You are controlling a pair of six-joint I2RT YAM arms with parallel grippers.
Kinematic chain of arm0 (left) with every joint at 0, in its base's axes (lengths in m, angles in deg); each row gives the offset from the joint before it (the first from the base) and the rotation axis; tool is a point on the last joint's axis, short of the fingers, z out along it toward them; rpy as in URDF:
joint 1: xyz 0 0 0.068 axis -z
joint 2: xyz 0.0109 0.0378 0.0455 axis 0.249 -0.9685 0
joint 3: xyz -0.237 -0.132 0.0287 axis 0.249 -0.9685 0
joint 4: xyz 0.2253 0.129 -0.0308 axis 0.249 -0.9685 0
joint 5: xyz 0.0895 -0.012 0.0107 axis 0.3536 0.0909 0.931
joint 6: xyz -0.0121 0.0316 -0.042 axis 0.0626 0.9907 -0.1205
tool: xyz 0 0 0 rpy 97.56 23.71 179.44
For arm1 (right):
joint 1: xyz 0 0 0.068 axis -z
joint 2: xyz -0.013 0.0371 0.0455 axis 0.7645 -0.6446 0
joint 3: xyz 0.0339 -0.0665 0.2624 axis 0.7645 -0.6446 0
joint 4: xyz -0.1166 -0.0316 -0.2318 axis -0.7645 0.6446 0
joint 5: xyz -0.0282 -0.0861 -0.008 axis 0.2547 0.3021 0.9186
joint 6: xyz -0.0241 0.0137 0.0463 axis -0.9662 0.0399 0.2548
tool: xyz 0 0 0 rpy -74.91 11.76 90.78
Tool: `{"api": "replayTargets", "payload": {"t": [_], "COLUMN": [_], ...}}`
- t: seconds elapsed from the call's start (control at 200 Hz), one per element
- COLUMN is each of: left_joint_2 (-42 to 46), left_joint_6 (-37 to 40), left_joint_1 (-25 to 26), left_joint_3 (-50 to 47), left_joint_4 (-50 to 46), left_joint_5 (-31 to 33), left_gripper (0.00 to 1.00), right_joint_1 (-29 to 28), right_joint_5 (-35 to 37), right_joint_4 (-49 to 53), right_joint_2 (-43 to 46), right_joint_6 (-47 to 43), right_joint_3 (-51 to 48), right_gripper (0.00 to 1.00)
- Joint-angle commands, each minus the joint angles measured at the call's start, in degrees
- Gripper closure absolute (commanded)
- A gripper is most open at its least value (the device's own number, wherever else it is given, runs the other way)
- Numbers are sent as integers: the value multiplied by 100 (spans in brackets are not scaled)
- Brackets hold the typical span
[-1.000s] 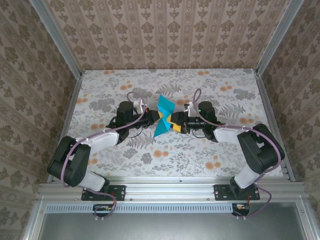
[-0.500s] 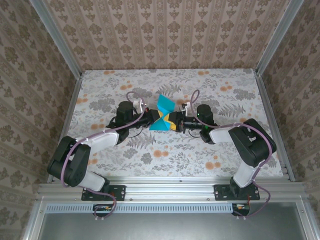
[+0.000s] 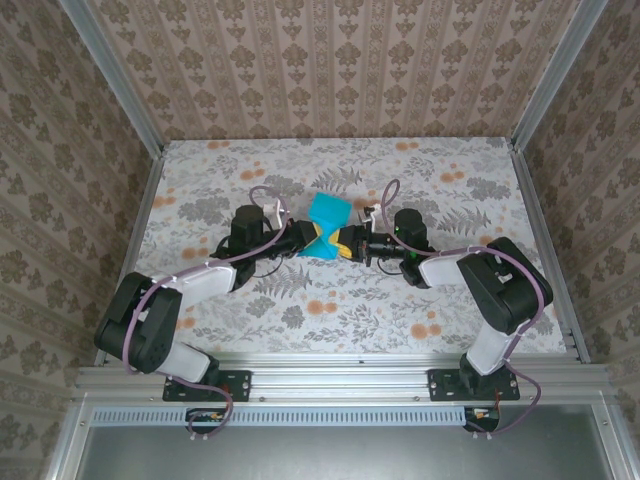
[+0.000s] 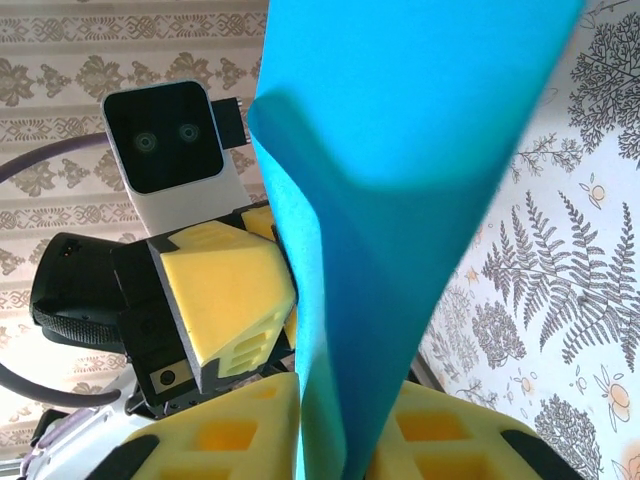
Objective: Fold a paper plane with a square sheet of paper (pick it up from the middle)
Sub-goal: Turn over the paper at the center of the table.
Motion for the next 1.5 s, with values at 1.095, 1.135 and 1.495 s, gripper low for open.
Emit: {"api": "replayTargets", "payload": {"t": [1.095, 1.135, 1.495], "left_joint_2": [1022, 1048, 1413], "left_joint_6": [1746, 1735, 1692], "left_joint_1": [-262, -257, -528], "left_joint_3": [426, 399, -39], "left_joint_4": [-2559, -2574, -2686], "left_joint_5": [-194, -195, -369], "left_gripper": [19, 18, 18], "right_joint_1": [-702, -783, -1502], "right_joint_5": [7659, 7762, 6727], "right_joint_4": [12638, 12705, 12229], "right_joint_2": [37, -173, -1400], "right_joint_6": [-6298, -6237, -6144], "right_joint_3": [4130, 4212, 4965], "right_gripper": [95, 93, 83]}}
